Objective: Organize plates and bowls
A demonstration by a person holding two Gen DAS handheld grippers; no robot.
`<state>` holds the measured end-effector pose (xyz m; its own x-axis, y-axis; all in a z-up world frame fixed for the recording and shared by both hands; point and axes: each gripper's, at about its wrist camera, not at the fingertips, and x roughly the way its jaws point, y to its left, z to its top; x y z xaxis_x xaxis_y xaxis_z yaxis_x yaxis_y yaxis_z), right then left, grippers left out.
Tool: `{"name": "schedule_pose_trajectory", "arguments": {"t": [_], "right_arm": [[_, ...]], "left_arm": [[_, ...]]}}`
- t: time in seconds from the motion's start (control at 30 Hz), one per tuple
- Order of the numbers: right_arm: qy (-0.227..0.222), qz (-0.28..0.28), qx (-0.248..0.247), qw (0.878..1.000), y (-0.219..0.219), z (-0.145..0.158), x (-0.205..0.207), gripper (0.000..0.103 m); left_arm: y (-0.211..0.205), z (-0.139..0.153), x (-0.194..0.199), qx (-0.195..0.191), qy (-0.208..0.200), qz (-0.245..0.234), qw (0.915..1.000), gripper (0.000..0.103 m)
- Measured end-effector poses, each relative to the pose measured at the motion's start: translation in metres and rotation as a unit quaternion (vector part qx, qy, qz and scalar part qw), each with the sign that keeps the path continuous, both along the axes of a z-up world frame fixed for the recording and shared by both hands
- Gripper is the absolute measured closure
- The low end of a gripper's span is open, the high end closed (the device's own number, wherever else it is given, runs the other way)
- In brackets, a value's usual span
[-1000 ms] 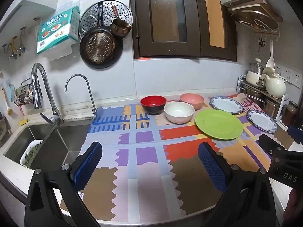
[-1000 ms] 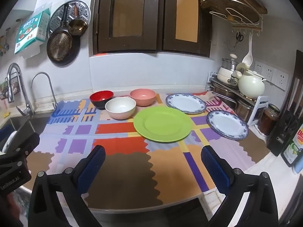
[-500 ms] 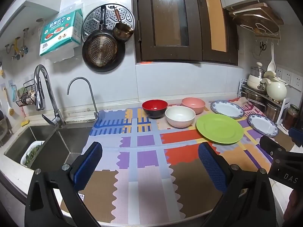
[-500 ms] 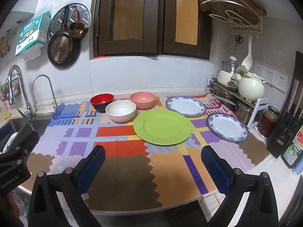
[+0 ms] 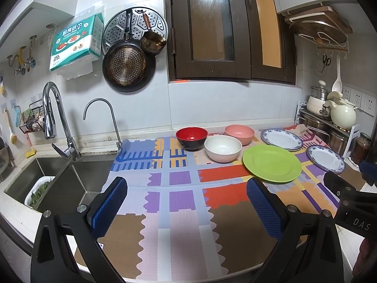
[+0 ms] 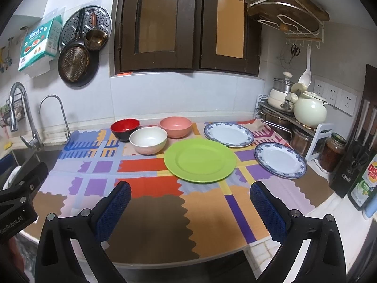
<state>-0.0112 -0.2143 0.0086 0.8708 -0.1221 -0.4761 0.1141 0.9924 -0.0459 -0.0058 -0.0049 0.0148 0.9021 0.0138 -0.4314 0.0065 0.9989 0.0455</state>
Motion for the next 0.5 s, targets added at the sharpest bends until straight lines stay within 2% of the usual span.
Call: {"name": "schedule_pose_trajectory", "arguments": {"t": [0.5], "right_arm": [[-0.006,0.004,-0.002,1.000,0.0021,0.0029,-0.0018,0.001]], "left_arm": [[0.0001,0.0031,-0.0012,-0.001,-0.006,0.002,1.0000,0.000]]}}
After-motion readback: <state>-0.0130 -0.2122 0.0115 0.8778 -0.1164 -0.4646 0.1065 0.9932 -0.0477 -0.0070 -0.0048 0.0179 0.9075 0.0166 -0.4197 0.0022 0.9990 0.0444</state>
